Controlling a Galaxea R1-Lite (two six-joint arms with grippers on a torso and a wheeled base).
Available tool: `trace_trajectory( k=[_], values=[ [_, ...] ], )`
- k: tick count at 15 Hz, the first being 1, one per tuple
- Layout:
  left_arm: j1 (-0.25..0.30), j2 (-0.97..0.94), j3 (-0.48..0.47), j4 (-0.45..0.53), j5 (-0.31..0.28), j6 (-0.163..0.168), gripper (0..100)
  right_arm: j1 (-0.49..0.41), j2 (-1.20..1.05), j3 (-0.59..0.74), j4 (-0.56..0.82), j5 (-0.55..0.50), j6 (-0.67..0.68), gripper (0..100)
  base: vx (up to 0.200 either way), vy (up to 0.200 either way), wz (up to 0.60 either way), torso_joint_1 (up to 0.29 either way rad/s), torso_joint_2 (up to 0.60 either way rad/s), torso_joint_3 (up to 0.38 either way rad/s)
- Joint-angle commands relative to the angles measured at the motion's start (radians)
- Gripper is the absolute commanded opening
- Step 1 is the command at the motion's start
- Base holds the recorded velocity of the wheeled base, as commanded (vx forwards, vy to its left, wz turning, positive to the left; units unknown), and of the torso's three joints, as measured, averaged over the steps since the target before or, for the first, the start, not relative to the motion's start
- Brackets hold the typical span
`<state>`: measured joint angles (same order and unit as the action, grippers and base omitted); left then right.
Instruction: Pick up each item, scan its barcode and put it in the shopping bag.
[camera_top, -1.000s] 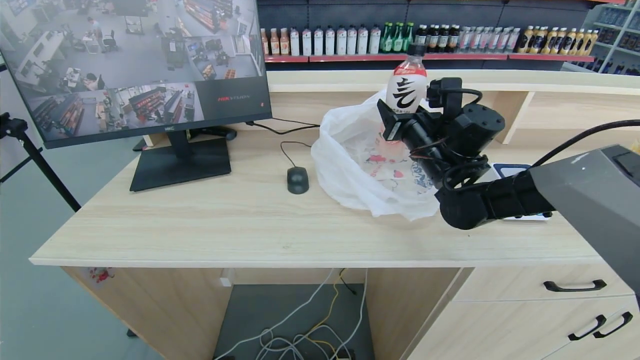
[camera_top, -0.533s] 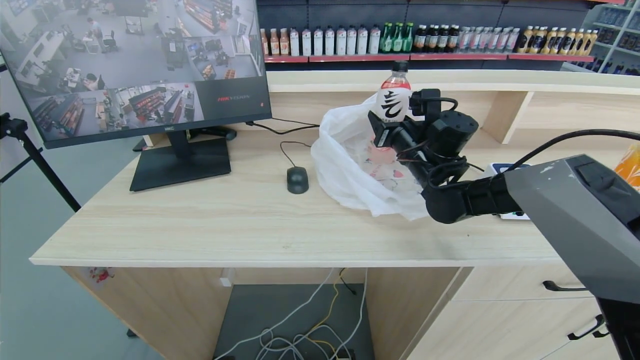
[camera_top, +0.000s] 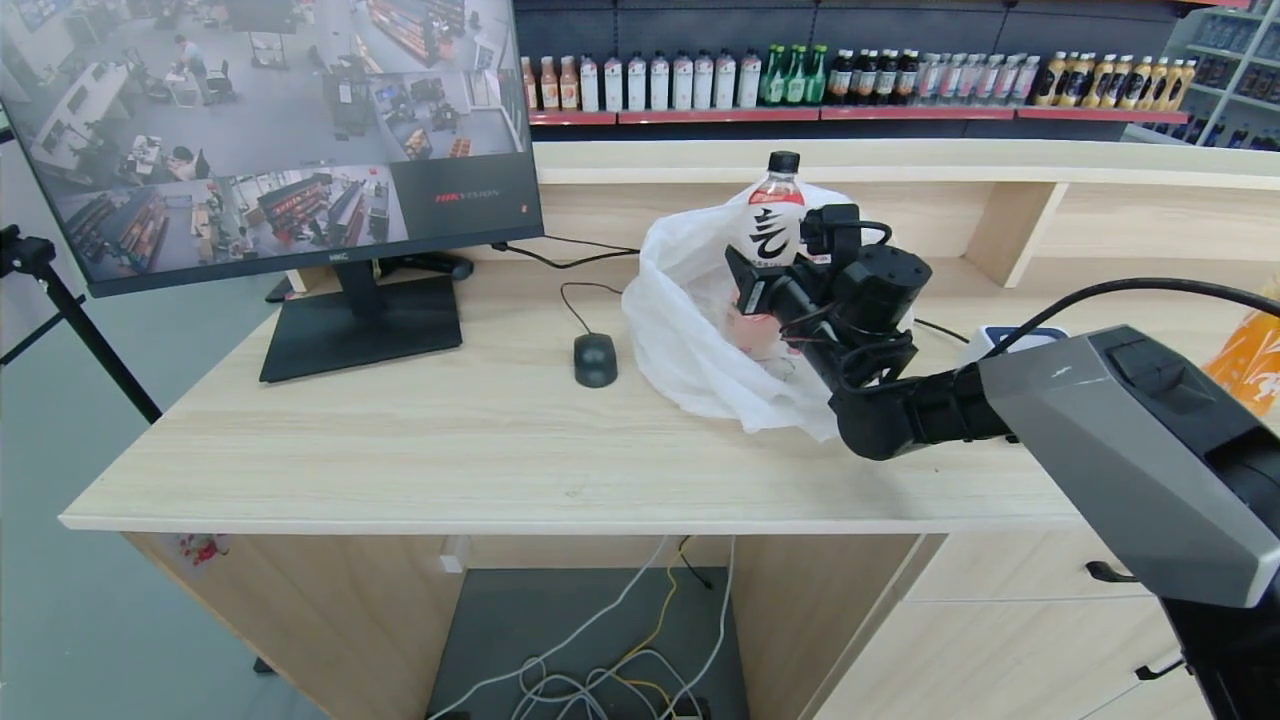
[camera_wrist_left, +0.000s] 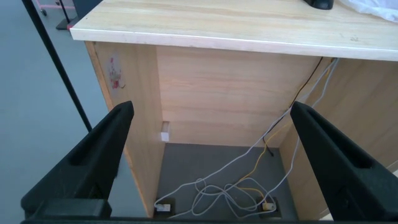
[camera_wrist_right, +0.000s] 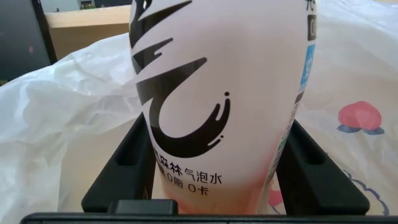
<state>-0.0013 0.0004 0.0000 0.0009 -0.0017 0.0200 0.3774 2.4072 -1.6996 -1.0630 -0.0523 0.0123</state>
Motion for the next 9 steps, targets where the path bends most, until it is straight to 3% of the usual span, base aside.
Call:
trace_trajectory(
  k=[1,9],
  values=[
    [0.0,0.0,0.0,0.001,0.0,0.0,100,0.014,0.003,0.008,0.0,0.0,0.0,0,0.0,0.0,0.0,0.0,0.0,0.0],
    [0.0,0.0,0.0,-0.001,0.0,0.0,100,0.032,0.023,0.018,-0.022,-0.007,-0.002,0,0.0,0.0,0.0,0.0,0.0,0.0]
  ],
)
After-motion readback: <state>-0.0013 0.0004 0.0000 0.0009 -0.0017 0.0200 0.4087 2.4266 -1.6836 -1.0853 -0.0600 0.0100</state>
